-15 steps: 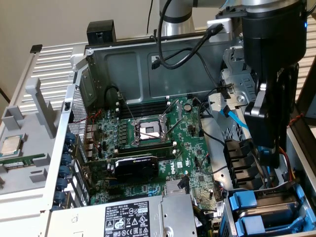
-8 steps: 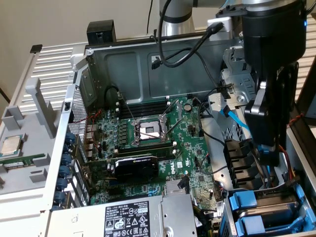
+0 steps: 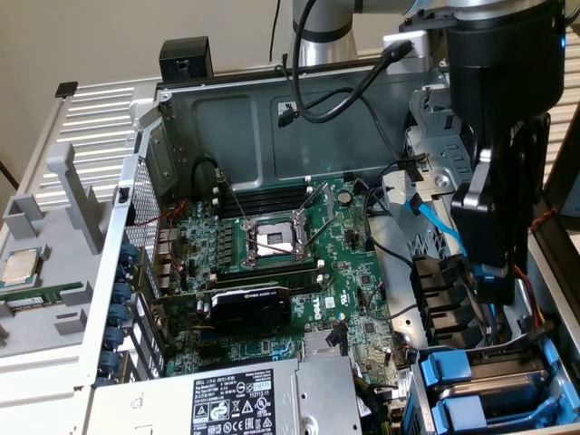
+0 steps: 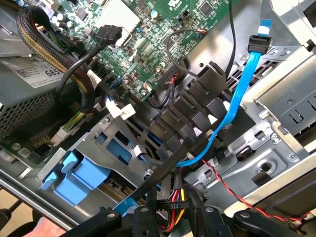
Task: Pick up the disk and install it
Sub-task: 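Insert the first disk wire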
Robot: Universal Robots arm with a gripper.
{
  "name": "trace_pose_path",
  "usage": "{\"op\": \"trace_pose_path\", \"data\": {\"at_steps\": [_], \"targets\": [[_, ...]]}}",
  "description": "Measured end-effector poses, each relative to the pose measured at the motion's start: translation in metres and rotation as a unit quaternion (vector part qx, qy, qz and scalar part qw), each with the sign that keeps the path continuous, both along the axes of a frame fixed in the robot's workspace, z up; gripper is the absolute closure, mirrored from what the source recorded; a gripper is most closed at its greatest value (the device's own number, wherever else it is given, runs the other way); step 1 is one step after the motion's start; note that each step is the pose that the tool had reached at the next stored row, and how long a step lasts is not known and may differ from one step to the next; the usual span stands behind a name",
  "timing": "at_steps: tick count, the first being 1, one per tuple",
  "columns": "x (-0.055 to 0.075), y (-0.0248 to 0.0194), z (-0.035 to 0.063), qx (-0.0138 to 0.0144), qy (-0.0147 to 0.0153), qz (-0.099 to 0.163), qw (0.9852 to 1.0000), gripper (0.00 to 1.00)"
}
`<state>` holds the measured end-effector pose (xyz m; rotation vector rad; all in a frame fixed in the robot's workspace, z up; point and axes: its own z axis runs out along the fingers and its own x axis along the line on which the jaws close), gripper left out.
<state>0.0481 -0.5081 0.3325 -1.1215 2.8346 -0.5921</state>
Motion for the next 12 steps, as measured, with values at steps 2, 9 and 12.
{"op": "trace_pose_path", "data": {"at_steps": [2, 9, 12], "targets": [[0.0001, 0.0002, -0.0005, 0.0001, 0.0000, 0.000, 1.0000, 0.65], [-0.0015, 0.0015, -0.0013, 0.0000, 0.0000, -0.008, 1.0000, 0.65], [-0.0015, 0.0015, -0.0014, -0.0002, 0.0000, -0.014, 0.9999, 0.65]]}}
